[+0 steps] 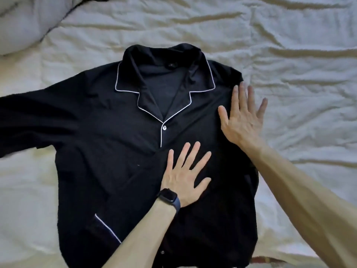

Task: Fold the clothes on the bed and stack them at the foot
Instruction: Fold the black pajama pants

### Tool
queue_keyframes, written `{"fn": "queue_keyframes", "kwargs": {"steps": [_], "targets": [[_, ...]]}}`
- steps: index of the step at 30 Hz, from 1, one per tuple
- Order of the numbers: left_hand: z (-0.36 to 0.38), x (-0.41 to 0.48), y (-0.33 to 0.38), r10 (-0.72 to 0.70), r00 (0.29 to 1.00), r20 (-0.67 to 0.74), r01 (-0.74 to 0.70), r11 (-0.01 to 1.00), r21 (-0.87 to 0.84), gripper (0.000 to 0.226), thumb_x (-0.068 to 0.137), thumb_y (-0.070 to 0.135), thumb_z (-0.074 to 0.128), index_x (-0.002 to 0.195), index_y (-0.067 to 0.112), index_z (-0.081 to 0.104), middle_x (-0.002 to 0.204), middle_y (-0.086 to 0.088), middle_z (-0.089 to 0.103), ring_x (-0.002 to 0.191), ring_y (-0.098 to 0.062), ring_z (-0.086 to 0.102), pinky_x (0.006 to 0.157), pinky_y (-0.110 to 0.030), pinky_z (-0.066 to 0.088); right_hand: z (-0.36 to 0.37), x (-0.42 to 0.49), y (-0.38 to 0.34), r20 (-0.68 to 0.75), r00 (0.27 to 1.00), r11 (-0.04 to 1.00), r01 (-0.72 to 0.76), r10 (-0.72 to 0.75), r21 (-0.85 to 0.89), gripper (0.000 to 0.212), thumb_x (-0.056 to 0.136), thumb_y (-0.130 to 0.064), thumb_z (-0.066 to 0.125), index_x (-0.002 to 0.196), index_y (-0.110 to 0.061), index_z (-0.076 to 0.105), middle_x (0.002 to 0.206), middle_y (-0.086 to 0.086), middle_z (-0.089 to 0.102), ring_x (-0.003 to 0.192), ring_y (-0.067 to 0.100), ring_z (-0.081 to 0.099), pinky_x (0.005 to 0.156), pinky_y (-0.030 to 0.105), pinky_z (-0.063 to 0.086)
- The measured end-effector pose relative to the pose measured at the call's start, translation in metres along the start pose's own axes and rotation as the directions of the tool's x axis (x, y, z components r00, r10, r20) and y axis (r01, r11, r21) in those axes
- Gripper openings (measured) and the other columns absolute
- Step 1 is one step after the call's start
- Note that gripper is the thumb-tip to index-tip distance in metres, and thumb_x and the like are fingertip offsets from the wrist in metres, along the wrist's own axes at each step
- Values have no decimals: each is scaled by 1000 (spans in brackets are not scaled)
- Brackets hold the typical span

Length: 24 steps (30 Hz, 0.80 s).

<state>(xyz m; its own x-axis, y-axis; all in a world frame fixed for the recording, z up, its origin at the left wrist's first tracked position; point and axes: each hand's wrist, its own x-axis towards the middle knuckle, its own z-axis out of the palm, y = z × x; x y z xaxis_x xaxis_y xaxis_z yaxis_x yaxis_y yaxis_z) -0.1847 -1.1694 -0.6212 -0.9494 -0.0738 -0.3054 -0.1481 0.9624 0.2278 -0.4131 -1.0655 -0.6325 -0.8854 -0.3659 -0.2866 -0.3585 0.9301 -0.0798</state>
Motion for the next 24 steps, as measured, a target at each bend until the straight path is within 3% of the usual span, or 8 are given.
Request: {"fn": "queue_keyframes", "kwargs": {"steps": [2,7,11,14,17,21,24], "targets": [[-4,-2,-1,-13,999,-42,12,1000,-16,74,96,60,37,161,34,11,170,-1,0,156,-25,2,121,-57,-4,-6,-18,-11,-65,998,999,23,-20,37,76,103,-60,15,164,-17,3,172,0,-8,156,16,-17,122,53,-15],[-10,-36,-14,-165,982,-88,164,986,-16,76,96,58,38,161,30,12,170,-1,1,156,-25,2,120,-58,-6,-9,-87,-42,-156,961,970,238,-227,51,72,105,-52,34,164,-16,15,172,7,4,158,23,-4,125,57,-1],[4,-80,-26,-219,974,-53,219,976,0,80,93,65,37,161,33,11,169,-2,0,155,-31,1,117,-65,-5,12,-117,-34,-60,981,980,187,-183,61,76,102,-64,30,164,-29,6,172,2,-10,157,25,-14,122,58,-12],[18,-105,-33,-252,968,13,251,967,42,81,89,74,35,159,40,12,169,1,2,155,-34,2,111,-75,-1,28,-114,-18,75,987,990,142,-143,19,78,99,-72,27,163,-37,-1,170,-2,-17,155,25,-20,122,65,-5],[24,-108,-37,-283,957,59,281,959,37,81,87,80,30,158,44,13,169,3,3,155,-34,2,108,-78,-2,39,-112,-13,67,987,989,147,-148,21,78,97,-75,23,162,-40,-3,170,-3,-16,156,25,-20,122,65,-5],[25,-107,-37,-278,959,55,278,961,10,81,88,81,28,158,45,11,169,4,0,155,-33,-1,107,-78,-3,35,-113,-16,81,988,991,133,-134,12,77,97,-76,20,161,-42,-4,170,-4,-17,155,23,-21,122,64,-7],[12,-113,-41,-259,964,60,263,963,-63,77,91,77,30,158,45,8,169,4,-5,155,-29,-5,113,-70,-8,16,-123,-26,103,988,993,109,-113,44,73,100,-70,24,161,-42,-4,170,-3,-17,155,22,-23,121,64,-8]]}}
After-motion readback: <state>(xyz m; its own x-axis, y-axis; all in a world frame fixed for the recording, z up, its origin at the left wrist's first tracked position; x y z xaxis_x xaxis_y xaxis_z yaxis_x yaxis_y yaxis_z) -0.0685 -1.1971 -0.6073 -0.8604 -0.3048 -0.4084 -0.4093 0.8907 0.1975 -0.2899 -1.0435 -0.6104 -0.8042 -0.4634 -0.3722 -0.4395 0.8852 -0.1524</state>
